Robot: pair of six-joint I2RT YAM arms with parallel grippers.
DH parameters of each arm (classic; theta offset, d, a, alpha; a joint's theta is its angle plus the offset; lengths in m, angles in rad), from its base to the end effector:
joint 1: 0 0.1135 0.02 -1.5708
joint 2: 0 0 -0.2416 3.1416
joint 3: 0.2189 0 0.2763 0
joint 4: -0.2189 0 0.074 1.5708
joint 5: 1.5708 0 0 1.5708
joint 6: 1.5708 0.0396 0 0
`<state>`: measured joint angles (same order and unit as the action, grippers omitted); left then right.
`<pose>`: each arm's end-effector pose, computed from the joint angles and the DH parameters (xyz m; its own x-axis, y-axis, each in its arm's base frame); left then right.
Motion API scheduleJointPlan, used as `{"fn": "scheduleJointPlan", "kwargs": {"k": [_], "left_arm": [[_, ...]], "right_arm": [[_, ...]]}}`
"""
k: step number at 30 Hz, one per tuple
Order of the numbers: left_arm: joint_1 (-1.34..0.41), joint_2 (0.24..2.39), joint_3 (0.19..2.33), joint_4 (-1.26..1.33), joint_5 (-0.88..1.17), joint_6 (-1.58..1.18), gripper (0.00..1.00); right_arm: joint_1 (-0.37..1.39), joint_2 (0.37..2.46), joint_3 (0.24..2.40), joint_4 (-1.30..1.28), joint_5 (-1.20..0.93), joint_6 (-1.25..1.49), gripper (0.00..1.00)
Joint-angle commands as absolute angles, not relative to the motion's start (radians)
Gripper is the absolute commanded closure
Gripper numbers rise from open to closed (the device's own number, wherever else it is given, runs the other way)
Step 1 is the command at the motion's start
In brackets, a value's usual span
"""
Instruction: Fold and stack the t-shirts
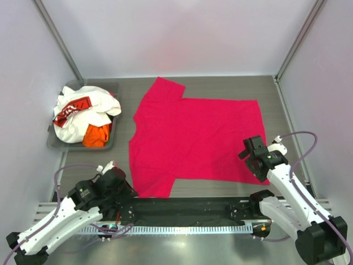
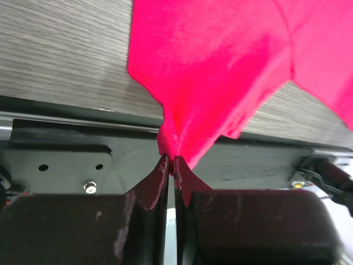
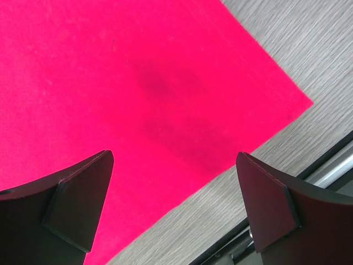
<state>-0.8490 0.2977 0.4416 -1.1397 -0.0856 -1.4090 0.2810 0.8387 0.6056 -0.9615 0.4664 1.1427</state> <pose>0.0746 -0.0796 0.1872 -0.7971 -0.5827 -0.1584 -0.4317 0.7334 -0.5252 0.1730 0.0314 0.1876 -0.4519 0.7153 -0.5330 0.7760 0.6099 0.1606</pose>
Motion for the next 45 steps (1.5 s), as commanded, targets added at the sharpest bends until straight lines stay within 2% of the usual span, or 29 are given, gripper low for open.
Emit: {"fn": "scheduleJointPlan", "kwargs": {"k": [1,7,13,16,17,18,19,21,25,34,36,37,39,43,45], "left_arm": [[-0.851,0.344,0.425,-1.057,-0.086,-1.407,0.94],[-0.853,0.361,0.446,-1.032,-0.109,-1.385,0.94],[-0.853,0.347,0.443,-1.032,-0.124,-1.381,0.94],[-0.851,0.341,0.437,-1.026,-0.135,-1.387,0.94],[-0.853,0.339,0.434,-1.023,-0.147,-1.388,0.94],[-0.853,0.339,0.433,-1.017,-0.159,-1.39,0.94],[-0.853,0.341,0.433,-1.014,-0.16,-1.391,0.94],[-0.853,0.35,0.431,-0.99,-0.17,-1.391,0.94],[-0.851,0.383,0.425,-0.951,-0.169,-1.371,0.94],[-0.851,0.457,0.39,-0.879,-0.141,-1.344,0.96],[-0.853,0.451,0.387,-0.876,-0.141,-1.344,0.96],[-0.853,0.448,0.387,-0.876,-0.141,-1.342,0.96],[-0.853,0.443,0.388,-0.877,-0.141,-1.341,0.96],[-0.853,0.425,0.384,-0.893,-0.14,-1.339,0.97],[-0.851,0.419,0.382,-0.9,-0.141,-1.339,0.97]], "right_arm": [[0.275,0.868,0.601,-0.945,0.448,1.2,0.0],[0.227,1.072,0.532,-0.63,0.342,1.071,0.03],[0.121,1.366,0.592,-0.373,0.23,0.907,0.06],[0.11,1.553,0.73,-0.309,0.141,0.827,0.05],[0.11,1.659,0.836,-0.305,0.118,0.758,0.03],[0.11,1.704,0.958,-0.307,0.059,0.679,0.01],[0.11,1.742,0.959,-0.313,0.037,0.678,0.01],[0.109,1.805,1.112,-0.365,0.028,0.586,0.0],[0.109,1.761,1.206,-0.509,0.183,0.568,0.0],[0.06,1.376,0.873,-0.565,0.344,0.704,0.01],[0.017,1.31,0.81,-0.563,0.344,0.721,0.04],[0.003,1.298,0.792,-0.554,0.333,0.729,0.1],[-0.079,1.293,0.749,-0.52,0.269,0.715,0.12],[-0.123,1.363,0.756,-0.413,0.15,0.666,0.23],[-0.126,1.423,0.775,-0.394,0.14,0.654,0.24]]}}
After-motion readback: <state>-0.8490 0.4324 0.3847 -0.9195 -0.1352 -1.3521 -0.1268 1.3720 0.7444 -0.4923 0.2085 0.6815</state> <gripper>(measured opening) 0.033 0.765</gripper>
